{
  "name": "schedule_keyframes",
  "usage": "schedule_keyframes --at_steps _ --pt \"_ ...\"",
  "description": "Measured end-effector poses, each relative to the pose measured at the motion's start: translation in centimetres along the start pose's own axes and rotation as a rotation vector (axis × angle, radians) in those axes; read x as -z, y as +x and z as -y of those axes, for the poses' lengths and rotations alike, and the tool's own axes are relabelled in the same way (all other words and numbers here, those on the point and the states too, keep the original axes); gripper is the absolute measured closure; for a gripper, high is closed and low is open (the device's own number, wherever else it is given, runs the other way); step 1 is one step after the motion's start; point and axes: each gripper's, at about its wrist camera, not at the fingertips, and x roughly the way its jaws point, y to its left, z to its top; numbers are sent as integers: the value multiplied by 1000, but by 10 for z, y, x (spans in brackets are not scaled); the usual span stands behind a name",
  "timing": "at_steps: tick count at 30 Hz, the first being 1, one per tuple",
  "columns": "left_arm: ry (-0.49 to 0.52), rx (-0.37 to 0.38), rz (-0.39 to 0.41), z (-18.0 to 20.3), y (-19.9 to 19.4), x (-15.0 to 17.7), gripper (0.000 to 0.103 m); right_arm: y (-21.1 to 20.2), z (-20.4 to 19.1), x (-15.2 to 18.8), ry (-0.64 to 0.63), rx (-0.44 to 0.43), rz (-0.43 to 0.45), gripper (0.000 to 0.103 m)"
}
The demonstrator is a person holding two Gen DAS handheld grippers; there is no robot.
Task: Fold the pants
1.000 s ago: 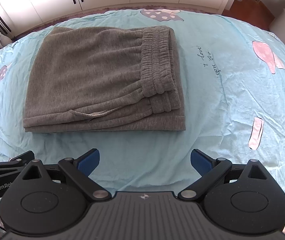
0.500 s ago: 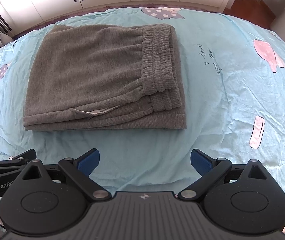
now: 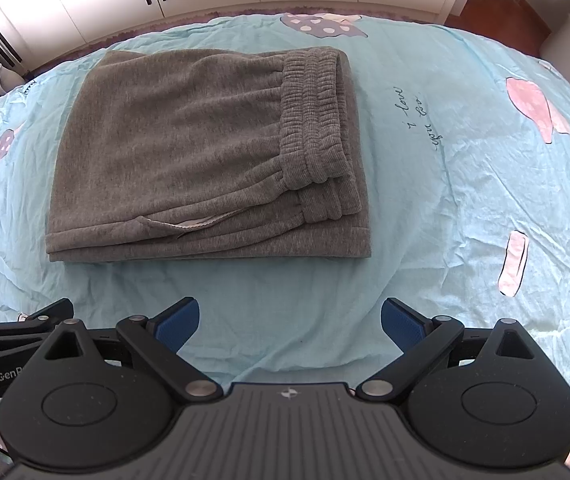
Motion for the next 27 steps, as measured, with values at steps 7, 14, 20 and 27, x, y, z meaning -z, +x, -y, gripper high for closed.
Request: schedule_keyframes --at_steps 7,14,20,27 --pt "1 0 -2 0 1 0 3 0 0 0 -1 1 0 5" --pt "0 0 -2 0 0 0 3 0 -1 -1 0 1 -1 5" --pt "0 -1 -1 0 0 0 3 -1 -1 0 0 -1 3 5" --pt "2 -4 0 0 0 -2 3 -1 0 0 -1 1 -3 5"
